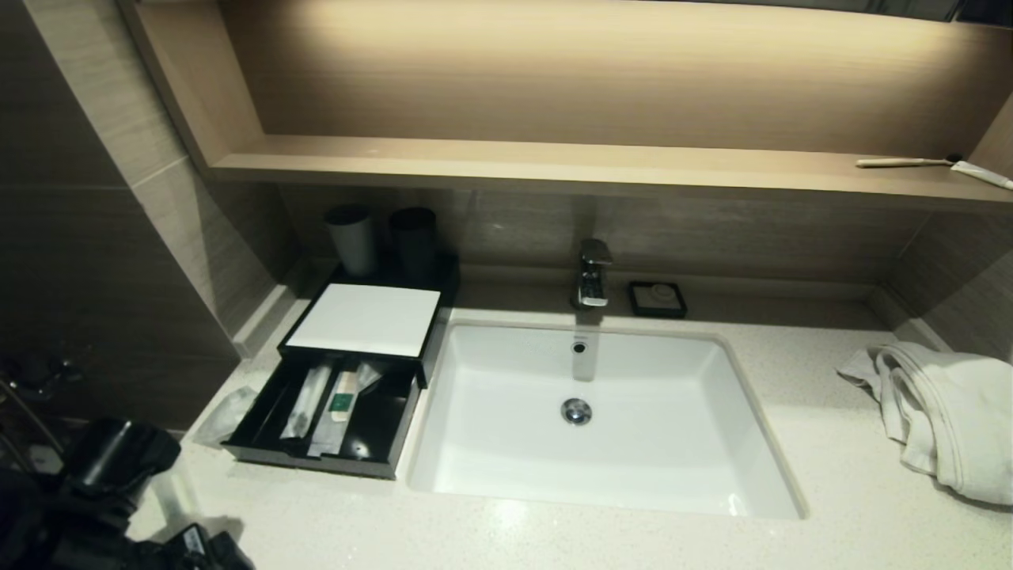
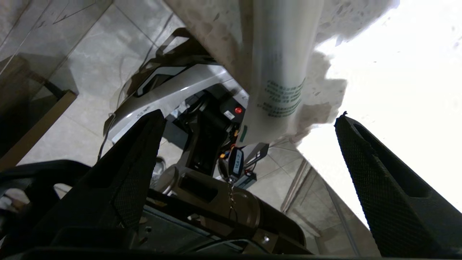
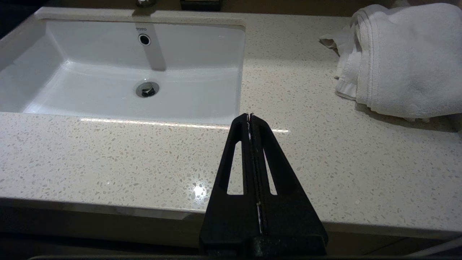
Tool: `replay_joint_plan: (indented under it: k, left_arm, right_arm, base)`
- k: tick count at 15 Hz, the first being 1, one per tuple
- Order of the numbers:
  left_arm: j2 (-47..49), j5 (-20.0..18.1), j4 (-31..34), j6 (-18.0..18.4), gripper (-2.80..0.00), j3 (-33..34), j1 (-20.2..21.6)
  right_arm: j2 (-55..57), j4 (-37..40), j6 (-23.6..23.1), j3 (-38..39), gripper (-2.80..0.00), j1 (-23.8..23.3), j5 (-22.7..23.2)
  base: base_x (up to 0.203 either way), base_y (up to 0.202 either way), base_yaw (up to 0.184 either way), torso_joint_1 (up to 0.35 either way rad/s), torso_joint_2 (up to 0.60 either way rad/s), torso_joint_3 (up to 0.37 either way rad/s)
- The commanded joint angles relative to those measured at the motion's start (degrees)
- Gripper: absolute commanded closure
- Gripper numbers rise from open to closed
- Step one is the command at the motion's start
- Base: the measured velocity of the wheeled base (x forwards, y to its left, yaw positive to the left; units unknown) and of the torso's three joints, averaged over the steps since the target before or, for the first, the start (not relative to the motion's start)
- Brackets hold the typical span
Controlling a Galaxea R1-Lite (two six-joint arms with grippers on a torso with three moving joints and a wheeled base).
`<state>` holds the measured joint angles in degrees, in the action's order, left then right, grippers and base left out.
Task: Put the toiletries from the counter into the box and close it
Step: Pick up the bathroom toiletry
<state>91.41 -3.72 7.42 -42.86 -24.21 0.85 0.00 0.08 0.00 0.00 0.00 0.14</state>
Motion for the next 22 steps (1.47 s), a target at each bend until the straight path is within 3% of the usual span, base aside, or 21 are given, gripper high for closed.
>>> replay_joint_plan:
  k: [1,10,11,22]
  left_arm:
    - [0.5,-0.1,-0.4,-0.3,-2.80,0.4,0.0]
    - [0.6,-0.1,-0.4,-0.3,-2.80,0.6,0.0]
    - [0.6,-0.1,-0.4,-0.3,0.00,0.6,0.0]
    - [0.5,-0.1,-0.4,-0.3,0.00,0.6,0.1]
  right_arm:
    - [0.0,0.0,0.0,0.0,0.00,0.0,0.0]
    - [0.0,0.0,0.0,0.0,0.00,0.0,0.0]
    - [0.0,0.0,0.0,0.0,0.00,0.0,0.0]
    - [0.0,0.0,0.0,0.0,0.00,0.0,0.0]
  base:
    - [0.000,0.000,0.000,0.000,0.00,0.000]
    - [0.000,0.000,0.000,0.000,0.00,0.000]
    - [0.000,0.000,0.000,0.000,0.00,0.000]
    - [0.000,0.000,0.000,0.000,0.00,0.000]
